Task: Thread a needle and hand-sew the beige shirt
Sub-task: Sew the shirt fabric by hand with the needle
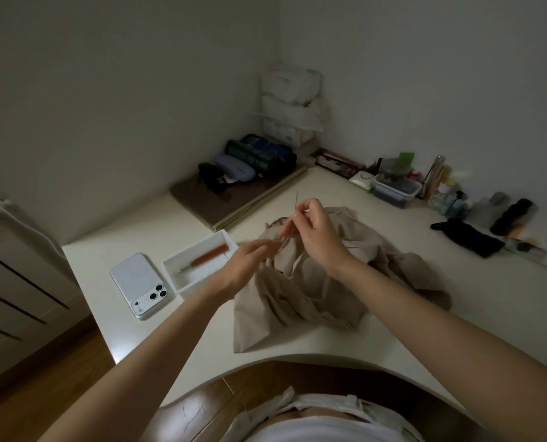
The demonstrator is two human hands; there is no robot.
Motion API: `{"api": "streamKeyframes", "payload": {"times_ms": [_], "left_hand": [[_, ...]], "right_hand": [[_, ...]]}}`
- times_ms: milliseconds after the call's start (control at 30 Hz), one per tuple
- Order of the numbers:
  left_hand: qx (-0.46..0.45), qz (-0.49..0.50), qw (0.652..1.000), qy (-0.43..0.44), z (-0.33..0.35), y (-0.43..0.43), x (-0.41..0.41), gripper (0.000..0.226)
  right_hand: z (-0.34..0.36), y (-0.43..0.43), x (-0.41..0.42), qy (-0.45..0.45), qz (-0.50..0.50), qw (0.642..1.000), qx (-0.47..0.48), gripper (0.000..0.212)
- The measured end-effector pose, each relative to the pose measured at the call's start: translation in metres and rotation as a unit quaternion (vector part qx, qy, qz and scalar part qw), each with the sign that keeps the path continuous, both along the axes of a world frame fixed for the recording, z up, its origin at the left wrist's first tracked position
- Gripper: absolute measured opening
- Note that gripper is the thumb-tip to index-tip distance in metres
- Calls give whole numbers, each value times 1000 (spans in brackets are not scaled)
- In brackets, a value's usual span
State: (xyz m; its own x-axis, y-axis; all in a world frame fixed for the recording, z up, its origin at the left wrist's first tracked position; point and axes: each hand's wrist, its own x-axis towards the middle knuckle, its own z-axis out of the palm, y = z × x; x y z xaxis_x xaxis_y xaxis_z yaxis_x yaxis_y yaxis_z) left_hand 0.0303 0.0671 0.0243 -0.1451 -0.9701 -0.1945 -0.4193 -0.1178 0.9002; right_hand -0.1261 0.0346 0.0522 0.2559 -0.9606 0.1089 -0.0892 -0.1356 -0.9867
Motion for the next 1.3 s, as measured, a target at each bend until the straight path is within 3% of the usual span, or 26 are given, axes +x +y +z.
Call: {"api": "streamKeyframes", "payload": {"times_ms": [100,200,367,533,667,800,933,1167,1300], "left_hand": [[22,-76,993,90,20,0,-11,34],[-22,-55,985,160,33,-3,-12,33],[-70,22,974,212,43,-11,7,33],[-97,39,959,262,53,-15,17,29],[-129,52,958,251,62,-18,21,25],[-131,9,984,124,71,-19,14,22],[-123,-43,991,18,75,-23,-5,20],[-127,-53,990,0,73,-29,-10,19],[-113,-49,992,-9,66,-30,-2,20]], "right_hand": [[9,-11,-5,-36,-19,999,32,6],[10,-27,-16,-59,-98,991,75,7],[-3,-51,-46,-41,-201,968,146,21],[-15,-52,-63,-157,-257,917,260,37],[-31,-48,-75,-114,-278,903,306,37],[-26,-46,-64,6,-240,944,226,27],[-2,-32,-32,16,-132,984,122,21],[26,-4,-12,22,59,990,123,33],[23,-7,-20,43,75,986,142,26]]}}
